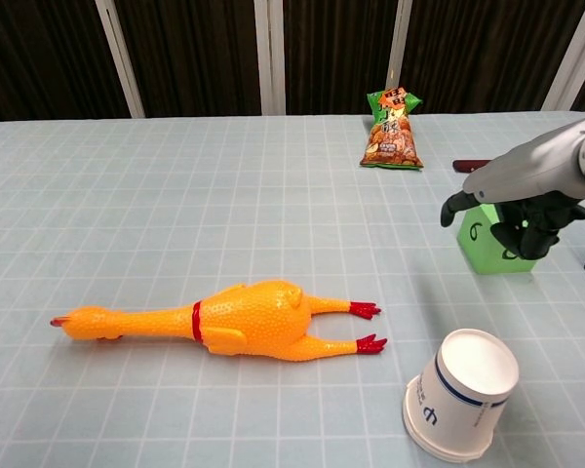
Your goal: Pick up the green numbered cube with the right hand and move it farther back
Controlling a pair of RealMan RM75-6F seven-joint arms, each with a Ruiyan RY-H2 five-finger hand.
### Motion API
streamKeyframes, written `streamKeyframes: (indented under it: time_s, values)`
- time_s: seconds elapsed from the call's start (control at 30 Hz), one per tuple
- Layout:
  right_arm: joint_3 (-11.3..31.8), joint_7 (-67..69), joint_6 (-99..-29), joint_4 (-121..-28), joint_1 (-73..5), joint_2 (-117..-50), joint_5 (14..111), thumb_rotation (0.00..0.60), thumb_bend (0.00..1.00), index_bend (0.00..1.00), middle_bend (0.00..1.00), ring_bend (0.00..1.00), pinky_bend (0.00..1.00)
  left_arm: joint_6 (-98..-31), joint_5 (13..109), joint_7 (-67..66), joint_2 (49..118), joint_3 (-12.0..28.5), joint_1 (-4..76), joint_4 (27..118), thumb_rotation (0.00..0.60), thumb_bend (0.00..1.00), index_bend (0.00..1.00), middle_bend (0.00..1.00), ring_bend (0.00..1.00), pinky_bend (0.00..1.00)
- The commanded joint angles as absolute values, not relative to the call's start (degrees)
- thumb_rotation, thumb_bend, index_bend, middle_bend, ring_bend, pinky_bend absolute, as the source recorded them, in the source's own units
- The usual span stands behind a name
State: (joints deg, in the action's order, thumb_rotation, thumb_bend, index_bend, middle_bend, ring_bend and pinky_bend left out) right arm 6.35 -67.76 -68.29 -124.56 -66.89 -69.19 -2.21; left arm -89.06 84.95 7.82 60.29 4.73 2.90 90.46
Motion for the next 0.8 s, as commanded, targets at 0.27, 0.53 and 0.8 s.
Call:
streamKeyframes:
  time_s: [0.27,0.53,0.8]
  values:
    - [3.8,-66.2,-65.7,-121.8,-67.4,-68.1,-3.5,0.600,0.82,0.11,0.83,0.83,0.74,-89.4,85.2,6.9,60.6,4.6,2.8,90.6,0.600,0.27,0.00,0.00,0.00,0.01]
    - [2.1,-65.3,-64.5,-120.8,-67.9,-67.9,-3.4,0.600,0.82,0.11,0.83,0.83,0.74,-89.3,85.1,6.5,60.7,4.6,2.9,90.7,0.600,0.27,0.00,0.00,0.00,0.01]
    - [0.8,-64.6,-64.2,-120.1,-68.5,-68.4,-3.4,0.600,0.82,0.11,0.83,0.83,0.74,-89.3,84.9,6.6,60.7,4.7,2.9,90.7,0.600,0.27,0.00,0.00,0.00,0.01]
